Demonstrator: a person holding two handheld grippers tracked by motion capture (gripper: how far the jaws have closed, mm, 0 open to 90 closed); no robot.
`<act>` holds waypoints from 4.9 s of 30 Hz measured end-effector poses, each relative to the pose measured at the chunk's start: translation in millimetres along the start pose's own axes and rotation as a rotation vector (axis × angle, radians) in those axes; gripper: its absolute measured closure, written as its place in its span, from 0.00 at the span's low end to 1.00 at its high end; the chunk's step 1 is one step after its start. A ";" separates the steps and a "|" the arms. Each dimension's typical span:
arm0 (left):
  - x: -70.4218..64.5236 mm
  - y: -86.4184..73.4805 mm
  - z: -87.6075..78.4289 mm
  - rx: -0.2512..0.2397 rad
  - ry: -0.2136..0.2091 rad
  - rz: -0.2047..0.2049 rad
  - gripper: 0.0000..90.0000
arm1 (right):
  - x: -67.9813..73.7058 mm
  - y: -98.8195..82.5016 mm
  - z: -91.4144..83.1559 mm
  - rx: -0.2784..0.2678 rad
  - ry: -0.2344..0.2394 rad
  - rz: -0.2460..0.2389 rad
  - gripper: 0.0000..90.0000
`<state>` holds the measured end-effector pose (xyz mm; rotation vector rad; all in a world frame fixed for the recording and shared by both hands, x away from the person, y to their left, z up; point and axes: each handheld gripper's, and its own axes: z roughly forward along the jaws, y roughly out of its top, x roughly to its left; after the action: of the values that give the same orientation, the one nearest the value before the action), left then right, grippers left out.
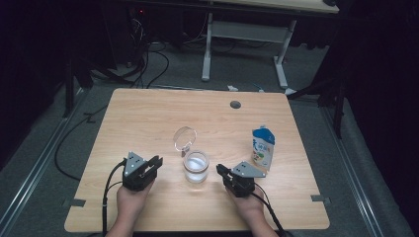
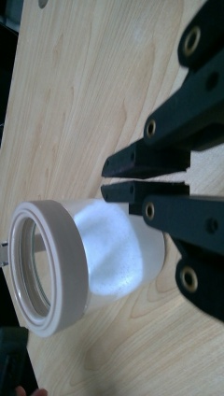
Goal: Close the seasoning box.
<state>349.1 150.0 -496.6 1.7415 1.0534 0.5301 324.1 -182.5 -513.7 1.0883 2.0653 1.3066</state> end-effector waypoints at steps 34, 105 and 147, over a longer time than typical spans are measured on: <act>-21.9 50.0 24.8 -0.081 -0.051 -0.010 1.00 | 23.2 -2.9 0.5 0.003 0.063 -0.062 1.00; 53.6 -45.9 -46.9 0.039 0.099 -0.045 0.58 | 39.8 17.1 11.1 -0.021 0.015 -0.084 1.00; 51.6 -44.1 -49.3 0.042 0.112 -0.024 0.58 | -37.2 -12.1 -50.1 -0.032 -0.167 0.022 0.72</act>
<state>321.5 225.0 -522.2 1.7499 1.1694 0.6000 304.9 -242.2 -503.5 1.1675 1.9097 1.2116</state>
